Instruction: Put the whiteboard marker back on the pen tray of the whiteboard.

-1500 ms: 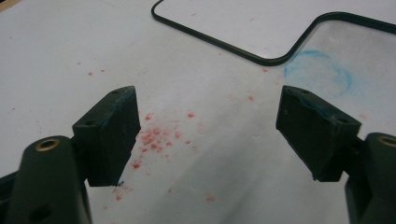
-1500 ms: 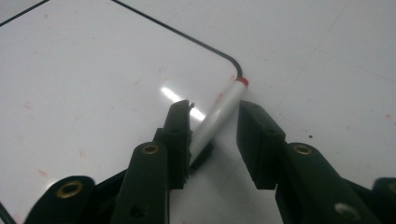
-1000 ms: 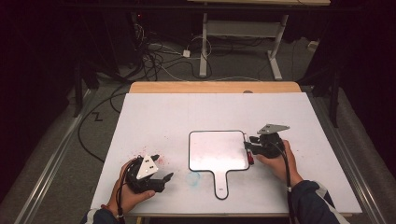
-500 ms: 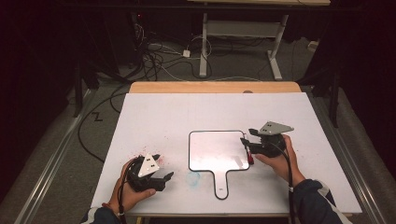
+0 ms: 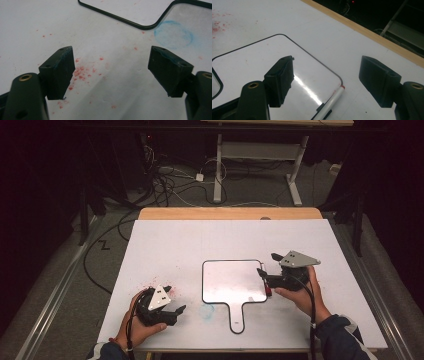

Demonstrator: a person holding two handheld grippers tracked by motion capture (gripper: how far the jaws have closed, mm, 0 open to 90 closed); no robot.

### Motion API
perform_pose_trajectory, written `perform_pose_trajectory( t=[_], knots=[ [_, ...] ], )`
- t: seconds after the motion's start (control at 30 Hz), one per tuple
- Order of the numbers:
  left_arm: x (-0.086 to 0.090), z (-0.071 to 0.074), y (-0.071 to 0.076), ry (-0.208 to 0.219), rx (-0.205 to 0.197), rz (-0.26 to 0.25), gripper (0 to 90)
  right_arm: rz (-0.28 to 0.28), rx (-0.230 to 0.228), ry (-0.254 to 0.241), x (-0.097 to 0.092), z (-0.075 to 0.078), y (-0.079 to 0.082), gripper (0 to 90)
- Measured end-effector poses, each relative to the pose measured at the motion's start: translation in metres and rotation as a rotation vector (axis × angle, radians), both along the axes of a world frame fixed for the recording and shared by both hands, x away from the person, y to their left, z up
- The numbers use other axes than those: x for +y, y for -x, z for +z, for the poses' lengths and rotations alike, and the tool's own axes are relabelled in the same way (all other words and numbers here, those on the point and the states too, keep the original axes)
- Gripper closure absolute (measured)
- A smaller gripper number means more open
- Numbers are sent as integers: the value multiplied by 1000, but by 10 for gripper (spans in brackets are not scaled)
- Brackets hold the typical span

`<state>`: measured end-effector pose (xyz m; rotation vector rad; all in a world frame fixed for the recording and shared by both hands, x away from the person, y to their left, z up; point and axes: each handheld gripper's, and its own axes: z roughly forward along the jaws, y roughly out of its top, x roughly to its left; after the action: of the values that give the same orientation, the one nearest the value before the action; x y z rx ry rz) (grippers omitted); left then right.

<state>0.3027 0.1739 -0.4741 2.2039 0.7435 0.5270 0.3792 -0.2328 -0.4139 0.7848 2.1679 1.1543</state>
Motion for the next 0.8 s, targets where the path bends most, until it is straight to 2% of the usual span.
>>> perform_pose_trajectory(
  t=[0.2,0.37,0.47,0.8],
  knots=[
    [3,0,2,2,-3,11,207,4,-32,-14,2,5,2,275],
    [1,2,2,10,-10,9,207,-19,-62,-5,-1,8,6,279],
    [-1,1,1,3,-14,3,206,-15,-61,-1,-4,8,9,277],
    [-4,1,1,0,-15,-5,206,-20,-97,2,-15,17,30,278]
  ],
)
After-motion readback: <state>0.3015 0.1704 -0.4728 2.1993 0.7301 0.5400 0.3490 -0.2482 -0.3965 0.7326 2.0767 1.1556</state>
